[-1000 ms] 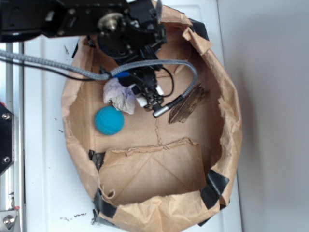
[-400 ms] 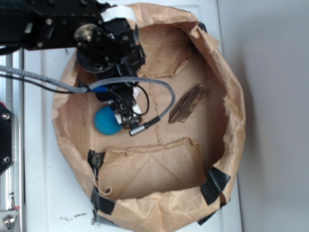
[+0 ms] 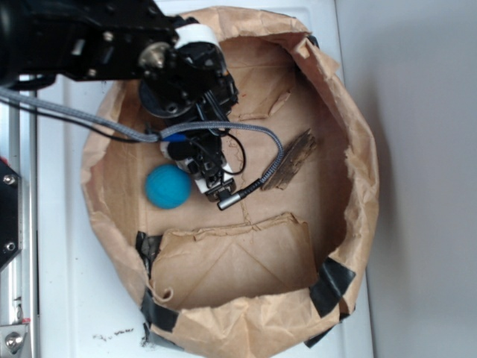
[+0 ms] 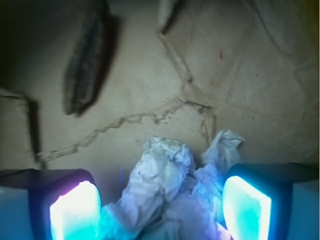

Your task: Grab the white paper.

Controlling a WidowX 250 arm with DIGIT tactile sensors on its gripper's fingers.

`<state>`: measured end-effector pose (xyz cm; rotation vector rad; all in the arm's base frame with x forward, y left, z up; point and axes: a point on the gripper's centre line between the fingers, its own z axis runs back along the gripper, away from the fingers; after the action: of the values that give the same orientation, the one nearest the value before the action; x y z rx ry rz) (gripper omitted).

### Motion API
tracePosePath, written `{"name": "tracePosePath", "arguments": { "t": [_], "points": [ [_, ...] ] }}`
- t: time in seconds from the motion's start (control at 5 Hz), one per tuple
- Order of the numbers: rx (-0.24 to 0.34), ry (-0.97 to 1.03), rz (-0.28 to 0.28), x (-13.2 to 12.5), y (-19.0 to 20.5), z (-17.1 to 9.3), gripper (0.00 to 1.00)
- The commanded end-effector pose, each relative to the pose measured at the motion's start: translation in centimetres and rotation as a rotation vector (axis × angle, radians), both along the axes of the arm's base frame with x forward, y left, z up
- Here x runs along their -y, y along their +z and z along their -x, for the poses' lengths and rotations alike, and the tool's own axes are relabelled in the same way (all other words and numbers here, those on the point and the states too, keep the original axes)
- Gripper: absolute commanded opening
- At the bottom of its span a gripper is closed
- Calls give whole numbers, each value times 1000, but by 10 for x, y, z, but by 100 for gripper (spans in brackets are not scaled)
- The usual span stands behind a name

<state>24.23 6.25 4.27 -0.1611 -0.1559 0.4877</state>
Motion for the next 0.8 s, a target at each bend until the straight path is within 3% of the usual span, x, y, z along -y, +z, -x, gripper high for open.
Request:
{"name": "tracePosePath", "arguments": {
  "t": [0.0,0.2,0.6],
  "points": [
    [20,-38,-61,5,3,23,100],
    [23,-28,-47,2,5,22,0],
    [55,-86,-54,1,25,5,0]
  ]
}}
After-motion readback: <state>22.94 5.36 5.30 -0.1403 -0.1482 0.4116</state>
